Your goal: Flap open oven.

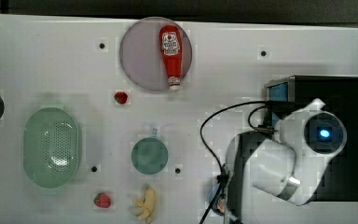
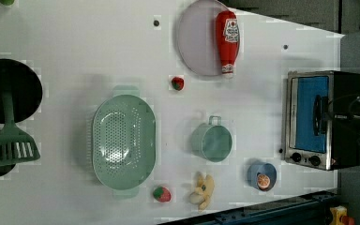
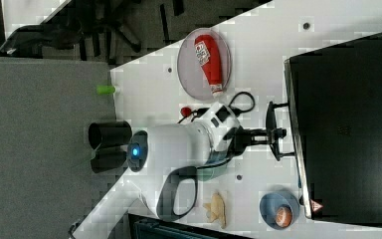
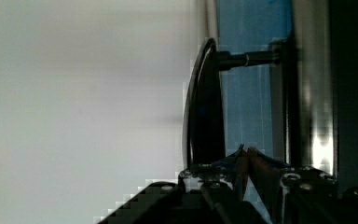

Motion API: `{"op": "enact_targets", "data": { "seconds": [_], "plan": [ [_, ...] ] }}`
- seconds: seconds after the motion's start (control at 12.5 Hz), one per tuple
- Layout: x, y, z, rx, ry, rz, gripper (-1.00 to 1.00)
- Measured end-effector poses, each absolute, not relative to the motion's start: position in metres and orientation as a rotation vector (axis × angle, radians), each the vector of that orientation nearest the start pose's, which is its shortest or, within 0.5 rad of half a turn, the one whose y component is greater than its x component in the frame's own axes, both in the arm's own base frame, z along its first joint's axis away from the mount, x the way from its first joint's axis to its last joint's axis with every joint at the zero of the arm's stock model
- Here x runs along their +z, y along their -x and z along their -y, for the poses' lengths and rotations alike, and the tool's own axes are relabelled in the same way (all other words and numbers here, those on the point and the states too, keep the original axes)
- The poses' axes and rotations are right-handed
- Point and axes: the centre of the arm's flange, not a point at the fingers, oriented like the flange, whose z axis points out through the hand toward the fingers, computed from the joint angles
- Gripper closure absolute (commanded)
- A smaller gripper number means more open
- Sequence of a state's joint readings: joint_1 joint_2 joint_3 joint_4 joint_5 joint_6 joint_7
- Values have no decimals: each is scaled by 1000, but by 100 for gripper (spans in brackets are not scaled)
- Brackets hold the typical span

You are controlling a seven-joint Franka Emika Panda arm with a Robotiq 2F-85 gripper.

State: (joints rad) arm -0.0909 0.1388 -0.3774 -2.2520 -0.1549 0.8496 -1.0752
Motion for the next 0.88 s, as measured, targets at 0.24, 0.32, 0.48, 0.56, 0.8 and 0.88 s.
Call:
{"op": "enact_targets", "data": {
  "seconds": [0.24,0.32,0.48,0.56,0.8,0.88],
  "plan": [
    [303,-490,207,117,3407,134,65],
    [298,-492,193,133,3436,159,65],
    [287,-497,160,155,3498,225,65],
    [279,-500,144,170,3542,288,65],
    [245,-504,100,189,3620,285,65],
    [231,-504,89,191,3643,253,65]
  ]
}}
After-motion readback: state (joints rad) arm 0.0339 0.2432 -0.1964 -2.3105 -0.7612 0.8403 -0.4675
